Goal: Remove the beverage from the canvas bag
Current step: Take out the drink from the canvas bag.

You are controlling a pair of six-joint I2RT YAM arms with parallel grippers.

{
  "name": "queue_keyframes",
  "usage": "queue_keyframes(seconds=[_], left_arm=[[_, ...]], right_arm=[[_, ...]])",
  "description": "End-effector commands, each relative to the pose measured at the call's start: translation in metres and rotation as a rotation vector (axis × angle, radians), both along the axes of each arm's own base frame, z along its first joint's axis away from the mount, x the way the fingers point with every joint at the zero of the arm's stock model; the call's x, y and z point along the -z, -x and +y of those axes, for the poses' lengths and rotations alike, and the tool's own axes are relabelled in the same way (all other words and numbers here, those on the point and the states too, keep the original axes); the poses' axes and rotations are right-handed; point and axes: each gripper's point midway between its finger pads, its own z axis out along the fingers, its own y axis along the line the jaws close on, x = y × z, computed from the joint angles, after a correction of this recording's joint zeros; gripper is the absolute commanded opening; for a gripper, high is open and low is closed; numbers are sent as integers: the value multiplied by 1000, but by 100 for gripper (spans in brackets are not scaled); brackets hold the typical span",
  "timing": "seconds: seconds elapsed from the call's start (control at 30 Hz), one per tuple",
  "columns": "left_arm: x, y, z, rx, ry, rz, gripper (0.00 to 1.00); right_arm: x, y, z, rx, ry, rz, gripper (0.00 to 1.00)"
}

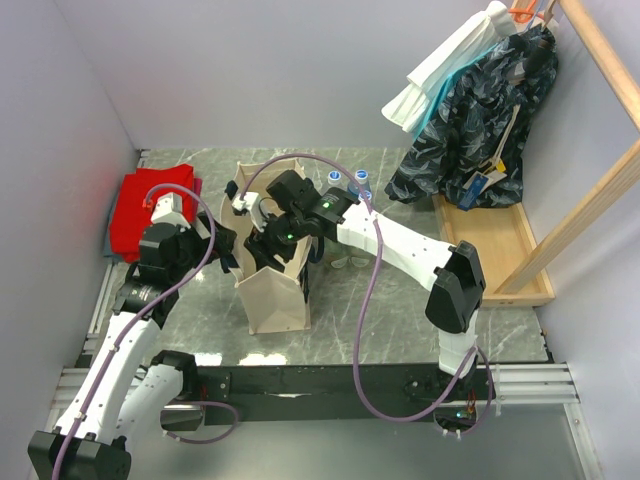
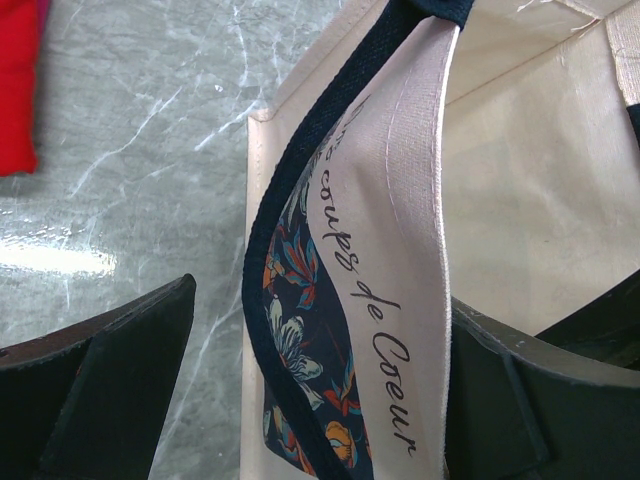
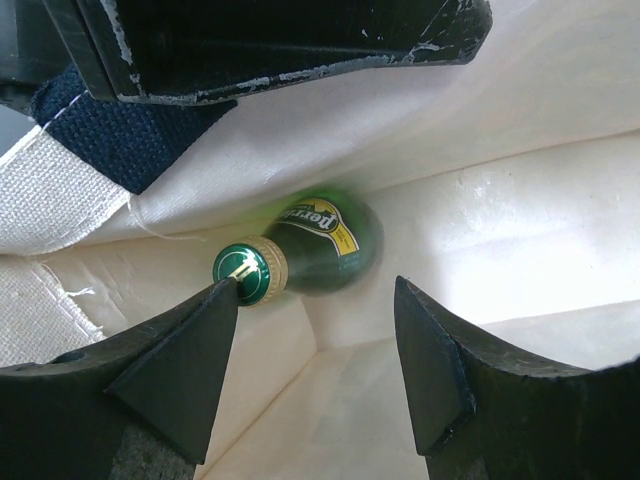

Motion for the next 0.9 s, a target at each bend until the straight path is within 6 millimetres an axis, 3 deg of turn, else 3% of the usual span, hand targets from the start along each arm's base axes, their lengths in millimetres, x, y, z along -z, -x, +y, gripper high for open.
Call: queue_keyframes(seconds=[0.0,0.2,0.87], left_arm=[[-16,-2,-1,11,-2,-49,96],[-18,-1,-1,6,-2,-59,96],[-17,-2,-2,11,-3,-54,96]], right_arm=[[-20,6,4,-27,-50,-29,70],[-13,-5,8,14,-35,-58,70],[-11,-1,15,-14,-53,-28,70]])
